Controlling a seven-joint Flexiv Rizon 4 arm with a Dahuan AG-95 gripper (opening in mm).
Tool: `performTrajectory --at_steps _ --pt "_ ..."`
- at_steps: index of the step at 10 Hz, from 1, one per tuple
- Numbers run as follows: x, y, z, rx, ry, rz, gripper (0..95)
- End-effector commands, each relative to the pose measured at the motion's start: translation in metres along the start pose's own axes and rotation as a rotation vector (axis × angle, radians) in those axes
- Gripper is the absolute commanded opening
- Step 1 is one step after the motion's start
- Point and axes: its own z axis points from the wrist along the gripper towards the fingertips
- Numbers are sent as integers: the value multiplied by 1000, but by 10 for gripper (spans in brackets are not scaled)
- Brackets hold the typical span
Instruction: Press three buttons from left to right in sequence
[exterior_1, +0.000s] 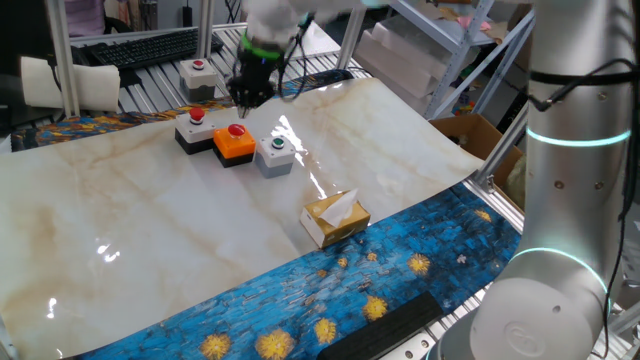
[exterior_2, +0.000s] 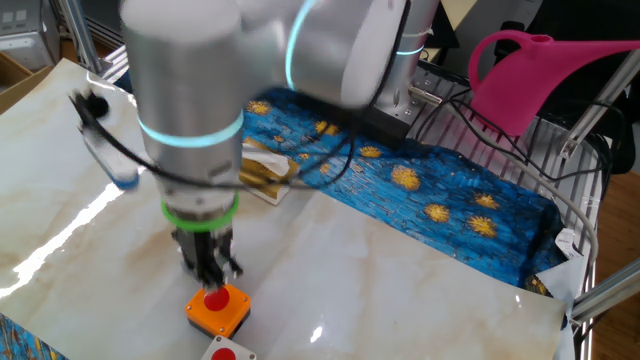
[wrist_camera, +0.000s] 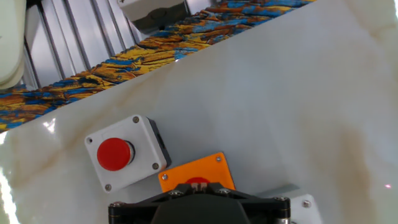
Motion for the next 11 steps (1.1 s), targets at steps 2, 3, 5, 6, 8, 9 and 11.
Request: performTrajectory --at_steps 2,3,5,6,8,9,11 --pt "7 10 3 -16 0 46 0" --pt "8 12 4 -14 -1 46 0" --pt "13 19 6 -4 -7 56 0" --pt "18 23 6 -4 -6 72 0" --pt "22 27 8 0 -7 85 0" --pt "24 28 6 1 -7 83 0" --pt "27 31 6 1 -8 90 0"
